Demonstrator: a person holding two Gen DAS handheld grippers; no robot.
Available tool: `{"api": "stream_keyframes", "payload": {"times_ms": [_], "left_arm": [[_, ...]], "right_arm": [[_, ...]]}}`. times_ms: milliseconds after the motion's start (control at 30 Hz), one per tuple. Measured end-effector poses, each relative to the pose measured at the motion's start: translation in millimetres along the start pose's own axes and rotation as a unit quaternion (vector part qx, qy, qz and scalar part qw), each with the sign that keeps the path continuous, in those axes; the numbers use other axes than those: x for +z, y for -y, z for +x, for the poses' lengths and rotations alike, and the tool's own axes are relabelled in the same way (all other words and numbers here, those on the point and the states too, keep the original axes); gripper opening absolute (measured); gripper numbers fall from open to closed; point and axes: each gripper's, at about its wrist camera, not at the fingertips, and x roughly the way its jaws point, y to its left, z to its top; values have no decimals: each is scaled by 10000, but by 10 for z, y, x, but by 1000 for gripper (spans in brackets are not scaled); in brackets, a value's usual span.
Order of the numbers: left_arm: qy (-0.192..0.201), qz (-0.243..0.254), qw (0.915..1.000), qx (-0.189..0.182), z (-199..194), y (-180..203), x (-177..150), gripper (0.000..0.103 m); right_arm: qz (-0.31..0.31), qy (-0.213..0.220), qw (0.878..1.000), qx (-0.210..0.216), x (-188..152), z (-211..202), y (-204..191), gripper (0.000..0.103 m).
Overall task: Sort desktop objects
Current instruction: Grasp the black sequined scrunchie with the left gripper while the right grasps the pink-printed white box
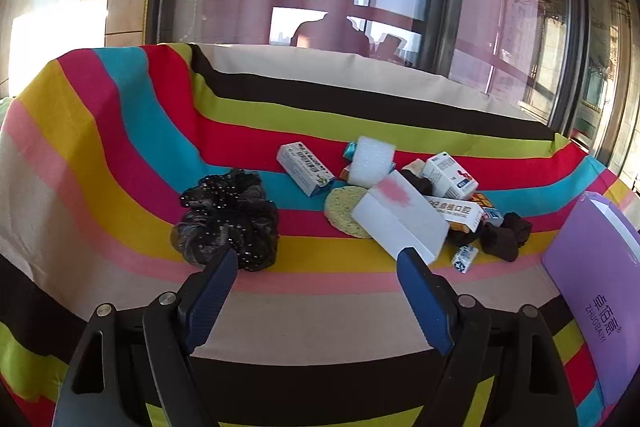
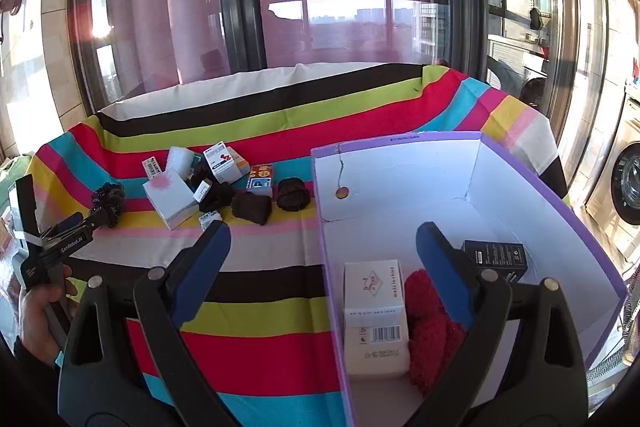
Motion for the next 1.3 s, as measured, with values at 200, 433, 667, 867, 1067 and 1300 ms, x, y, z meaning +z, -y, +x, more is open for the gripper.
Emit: {"api": "stream_keyframes", "payload": {"times_ms": [200, 433, 667, 867, 1067, 1300], "left_arm": [[-381, -32, 9988, 301, 246, -319, 108, 85], [-718, -213, 9962, 450, 536, -552, 206, 85], [-1062, 281, 9916, 684, 800, -439, 200, 86], [-1254, 433, 9874, 863, 951, -404, 215, 83], [-1327, 341, 9871, 832, 958, -442, 189, 60], [-1265, 488, 9873, 831, 915, -378, 152, 46]], "right_arm": [[-271, -94, 9988, 387, -86, 150, -374, 96], [-603, -321, 9933, 933, -144, 489, -818, 96], [-937, -479, 9867, 1239, -83, 887, -1190, 97], [-1396, -564, 9781, 1438, 38, 1250, -1559, 97], [-2128, -625, 9634, 1507, 26, 1543, -1939, 97], [-2527, -864, 9529, 1439, 56, 1909, -2215, 97]]}}
